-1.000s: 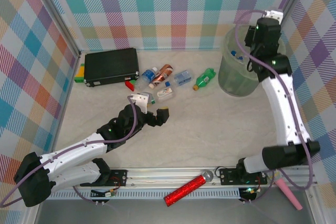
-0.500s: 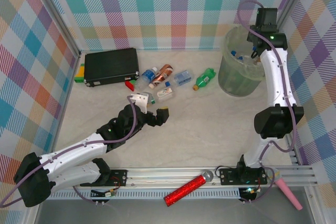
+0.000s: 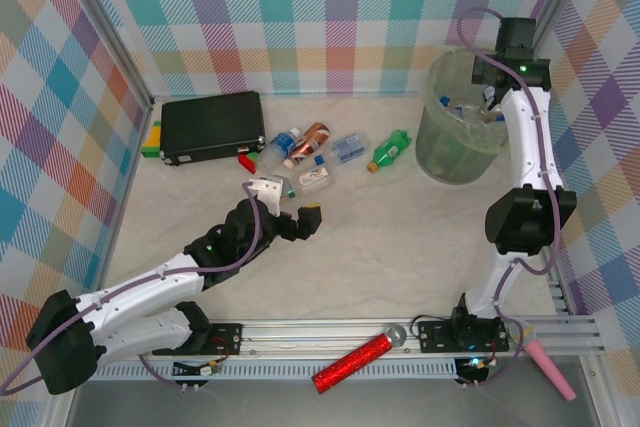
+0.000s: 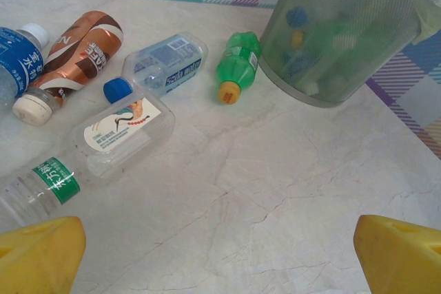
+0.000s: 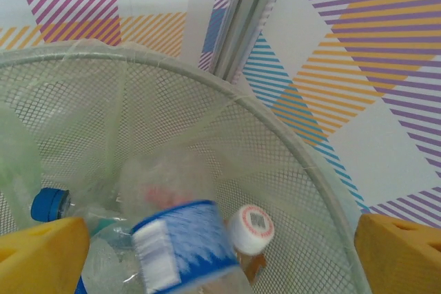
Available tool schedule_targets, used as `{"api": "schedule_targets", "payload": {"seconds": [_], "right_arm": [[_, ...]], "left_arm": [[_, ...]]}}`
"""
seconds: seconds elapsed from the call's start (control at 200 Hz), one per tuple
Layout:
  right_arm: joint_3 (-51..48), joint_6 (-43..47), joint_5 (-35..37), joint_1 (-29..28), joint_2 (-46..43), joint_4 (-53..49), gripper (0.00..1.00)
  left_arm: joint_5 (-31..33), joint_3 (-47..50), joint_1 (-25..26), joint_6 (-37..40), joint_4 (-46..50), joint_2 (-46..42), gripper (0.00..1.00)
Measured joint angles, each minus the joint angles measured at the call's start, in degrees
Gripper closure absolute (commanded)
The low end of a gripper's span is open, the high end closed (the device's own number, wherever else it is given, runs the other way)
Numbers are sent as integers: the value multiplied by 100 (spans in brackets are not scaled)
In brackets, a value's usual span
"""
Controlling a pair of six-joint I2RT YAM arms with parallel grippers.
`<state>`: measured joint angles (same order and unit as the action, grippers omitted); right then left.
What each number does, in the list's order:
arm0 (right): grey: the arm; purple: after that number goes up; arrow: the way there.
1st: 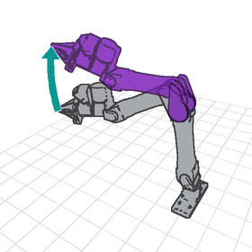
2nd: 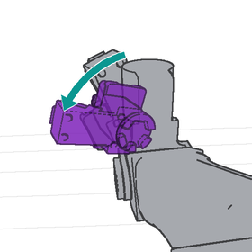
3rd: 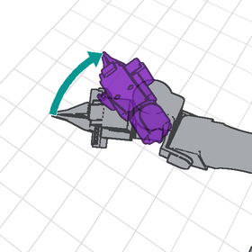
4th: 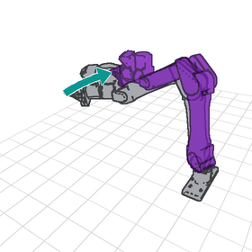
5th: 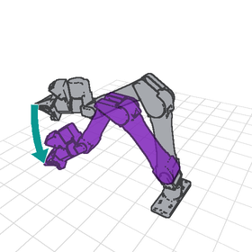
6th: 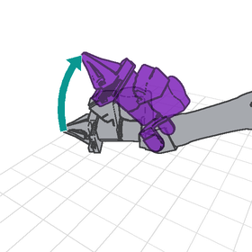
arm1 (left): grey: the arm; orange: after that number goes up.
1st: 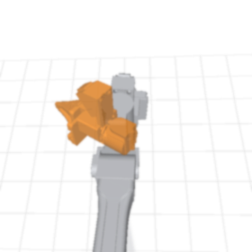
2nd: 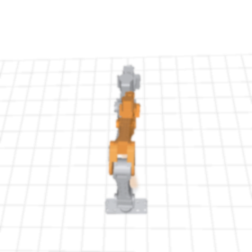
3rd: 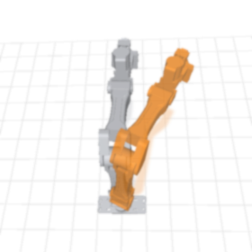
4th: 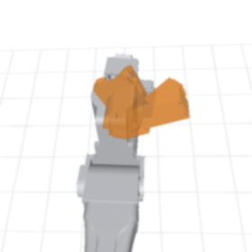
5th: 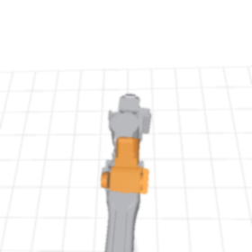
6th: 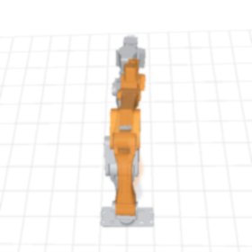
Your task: Put the plastic bottles in the bin
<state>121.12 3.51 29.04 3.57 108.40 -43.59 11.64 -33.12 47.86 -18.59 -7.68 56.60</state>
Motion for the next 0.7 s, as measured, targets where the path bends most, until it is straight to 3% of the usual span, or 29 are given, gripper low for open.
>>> {"api": "schedule_targets", "payload": {"seconds": [0.41, 0.7], "right_arm": [[-20, -291, -186, 0, -118, -92, 1], [-994, -636, -350, -293, -1137, -4, 1]], "left_arm": [[-2, 0, 0, 0, 0, 11, 0], [-2, 0, 0, 0, 0, 35, 0]]}}
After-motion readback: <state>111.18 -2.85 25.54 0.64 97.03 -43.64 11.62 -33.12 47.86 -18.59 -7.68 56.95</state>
